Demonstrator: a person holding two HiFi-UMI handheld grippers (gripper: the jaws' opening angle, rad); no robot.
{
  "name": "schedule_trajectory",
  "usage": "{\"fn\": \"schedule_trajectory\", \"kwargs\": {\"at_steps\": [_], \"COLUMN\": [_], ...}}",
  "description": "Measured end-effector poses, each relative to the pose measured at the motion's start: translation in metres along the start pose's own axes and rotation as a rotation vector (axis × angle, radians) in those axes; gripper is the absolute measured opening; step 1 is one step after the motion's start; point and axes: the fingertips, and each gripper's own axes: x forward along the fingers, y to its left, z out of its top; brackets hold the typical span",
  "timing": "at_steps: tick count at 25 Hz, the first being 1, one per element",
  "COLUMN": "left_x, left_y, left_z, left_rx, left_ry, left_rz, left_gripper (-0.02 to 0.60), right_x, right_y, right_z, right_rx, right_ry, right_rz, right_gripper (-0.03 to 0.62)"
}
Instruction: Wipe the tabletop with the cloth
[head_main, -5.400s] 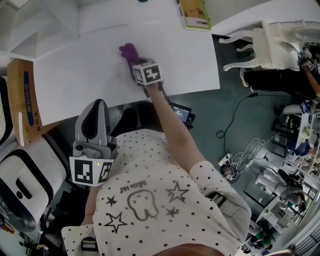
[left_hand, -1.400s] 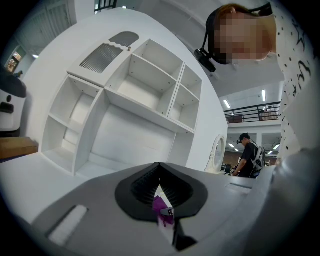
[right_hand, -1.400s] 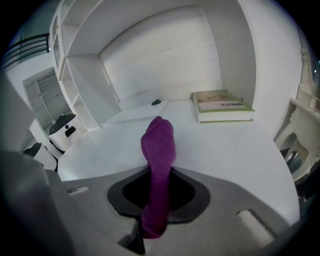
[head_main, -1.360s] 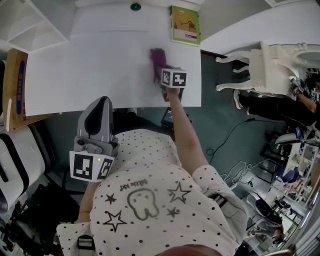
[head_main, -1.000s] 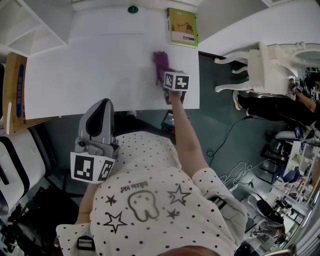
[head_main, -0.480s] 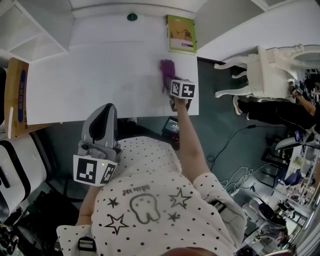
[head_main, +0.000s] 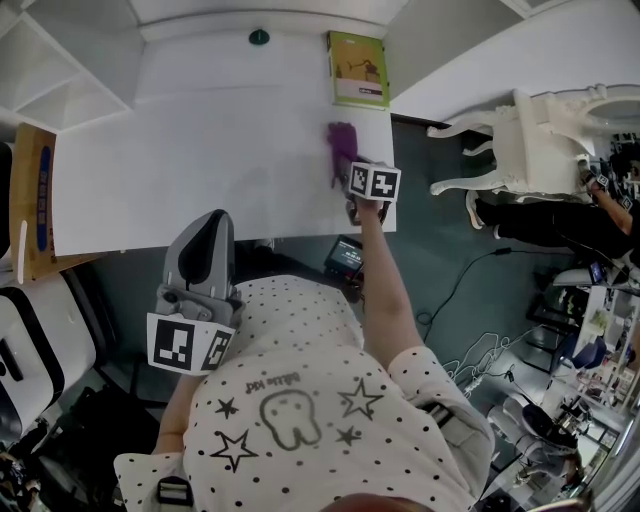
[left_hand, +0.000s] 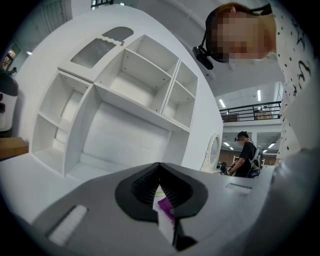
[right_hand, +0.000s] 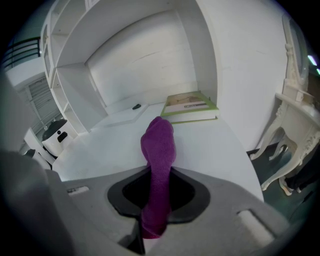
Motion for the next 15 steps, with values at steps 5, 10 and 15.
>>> {"fn": "schedule_trajectory", "kwargs": {"at_steps": [5, 10, 15], "left_x": [0.004, 0.006, 0.011], "left_y": [-0.001, 0.000, 0.004], "left_z": [0.001, 0.003, 0.009], "left_rx": [0.004, 0.006, -0.001], "left_ry": [0.000, 0.006, 0.014], "left_rz": [-0.010, -0.029, -0.040], "left_gripper": [-0.005, -0.005, -0.005], "right_x": [-0.006, -0.012, -0.016], "right_y": [-0.017, -0.028, -0.036], "right_z": [-0.002, -0.005, -0.005], "right_rx": [0.026, 0.049, 0.063], "right_ry": [-0.004, -0.007, -0.001], "right_rz": [-0.021, -0.039, -0.054], "right_gripper": [0.064, 0.064, 0.064]}}
